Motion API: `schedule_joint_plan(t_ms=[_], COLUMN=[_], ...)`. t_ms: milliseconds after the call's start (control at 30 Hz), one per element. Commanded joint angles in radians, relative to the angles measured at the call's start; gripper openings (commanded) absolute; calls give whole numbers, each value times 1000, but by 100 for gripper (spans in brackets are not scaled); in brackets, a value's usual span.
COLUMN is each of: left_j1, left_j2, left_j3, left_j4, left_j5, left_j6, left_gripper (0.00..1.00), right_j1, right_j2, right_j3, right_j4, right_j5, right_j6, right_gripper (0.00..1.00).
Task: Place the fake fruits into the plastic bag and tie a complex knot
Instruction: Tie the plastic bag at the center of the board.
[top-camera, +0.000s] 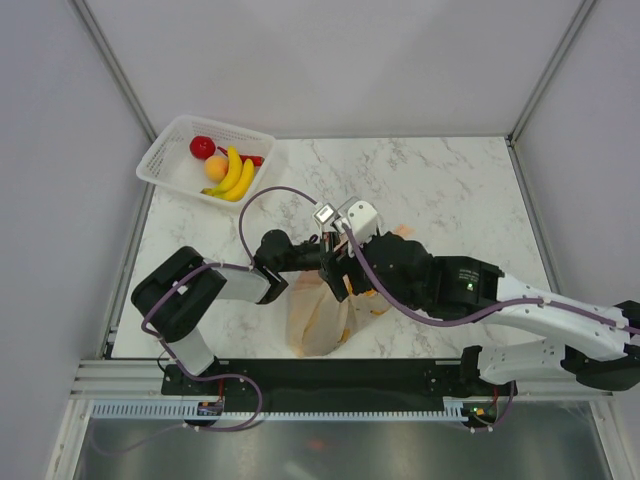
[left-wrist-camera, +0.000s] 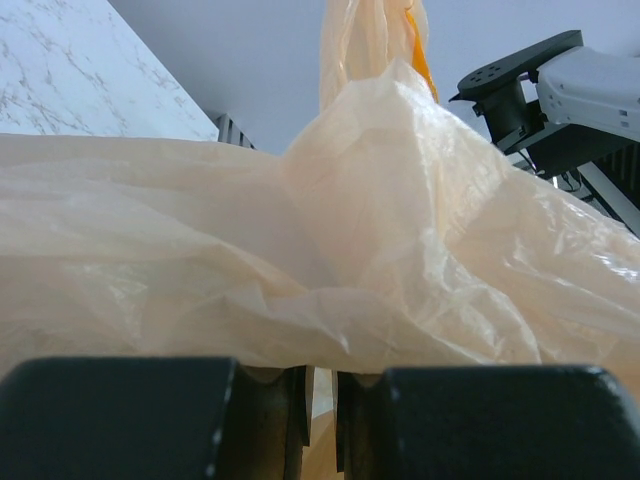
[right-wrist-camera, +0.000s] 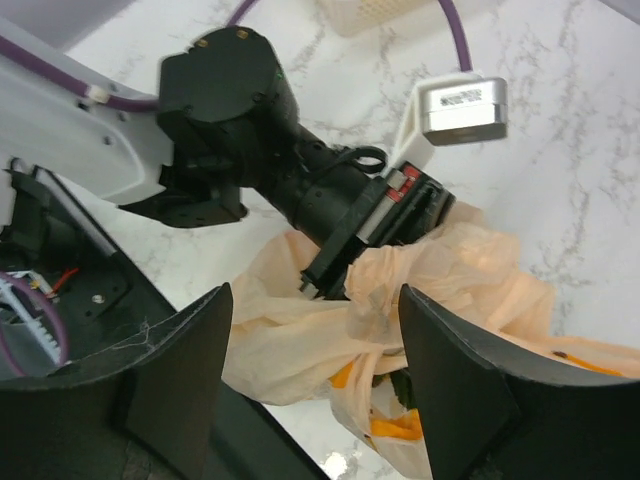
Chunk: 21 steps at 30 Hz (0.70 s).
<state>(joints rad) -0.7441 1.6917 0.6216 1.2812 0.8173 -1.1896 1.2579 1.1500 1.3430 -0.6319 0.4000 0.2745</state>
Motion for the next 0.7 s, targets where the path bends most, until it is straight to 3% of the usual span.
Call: schedule_joint_plan(t_ms=[0,200,267,400,467,667], left_j1=[-8,-8,-8,-6,-8,-8], left_j2=[-12,-4,-4,-1,-1,-1], left_j3=[3,4,4,7,9,9], left_j4=[38,40,40,38,37,33], left_j5=[-4,-3,-3,-3,-4,-4], left_j6=[-16,-18,-16,-16,-18,-18], left_gripper=[16,16,16,16,16,16], right_j1=[34,51,51,49,51,51], right_j2=[17,22,20,14,11,7], right_j3=[47,25,13,5,-1,-21], right_j4=[-67,-92,-92,-88,-89,-88], right_j5=[253,347,358,365,372,372], right_j6=[-9,5,8,5,5,8], right_gripper=[75,68,59,53,44,43])
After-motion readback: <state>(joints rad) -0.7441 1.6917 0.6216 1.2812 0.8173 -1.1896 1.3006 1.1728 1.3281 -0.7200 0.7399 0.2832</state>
